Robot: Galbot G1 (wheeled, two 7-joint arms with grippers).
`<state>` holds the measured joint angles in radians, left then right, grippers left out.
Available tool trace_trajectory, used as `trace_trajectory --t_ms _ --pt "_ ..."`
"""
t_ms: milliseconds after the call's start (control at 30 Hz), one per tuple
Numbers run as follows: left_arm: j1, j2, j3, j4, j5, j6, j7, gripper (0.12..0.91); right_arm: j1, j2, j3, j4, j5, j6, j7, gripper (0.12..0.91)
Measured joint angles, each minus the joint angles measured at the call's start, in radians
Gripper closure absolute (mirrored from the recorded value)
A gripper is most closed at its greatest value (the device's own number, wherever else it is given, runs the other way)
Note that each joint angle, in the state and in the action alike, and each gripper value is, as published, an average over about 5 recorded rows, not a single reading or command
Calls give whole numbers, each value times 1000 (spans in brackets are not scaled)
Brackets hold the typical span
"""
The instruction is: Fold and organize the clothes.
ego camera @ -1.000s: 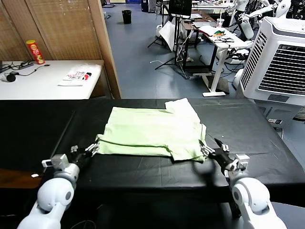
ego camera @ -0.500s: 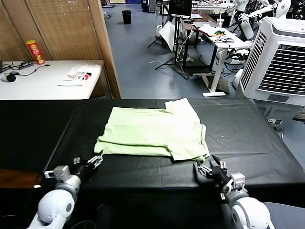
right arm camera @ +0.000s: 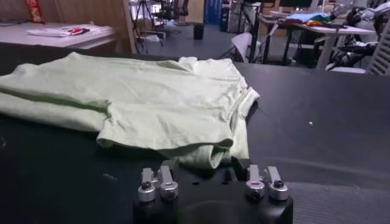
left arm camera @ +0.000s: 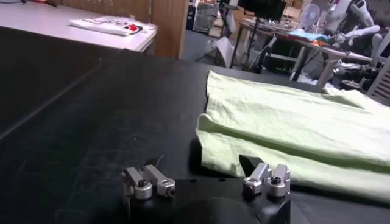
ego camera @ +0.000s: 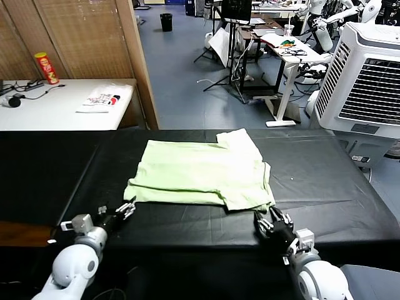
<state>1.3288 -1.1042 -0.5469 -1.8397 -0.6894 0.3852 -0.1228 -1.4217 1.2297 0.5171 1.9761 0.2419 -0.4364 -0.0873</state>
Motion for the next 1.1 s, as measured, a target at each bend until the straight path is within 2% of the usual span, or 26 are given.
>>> trace_trajectory --t_ms 133,300,400,633,900,1000,1100 --pt "6 2 7 -13 -10 5 2 501 6 -5 -1 3 3 -27 17 856" --pt "27 15 20 -49 1 21 -2 786 -2 -25 10 26 26 -84 46 882" --pt "43 30 23 -71 15 35 -17 889 -16 -42 19 47 50 -122 62 887" --pt "105 83 4 -148 12 78 -60 904 -76 -67 42 111 69 -181 83 890" --pt "216 109 -23 -270 24 115 -87 904 -152 -61 56 148 71 -180 87 887" --pt "250 106 -29 -300 31 123 -89 904 -172 -56 60 167 80 -196 96 825" --pt "275 102 -36 -318 32 136 -95 904 -194 -52 70 190 84 -215 101 677"
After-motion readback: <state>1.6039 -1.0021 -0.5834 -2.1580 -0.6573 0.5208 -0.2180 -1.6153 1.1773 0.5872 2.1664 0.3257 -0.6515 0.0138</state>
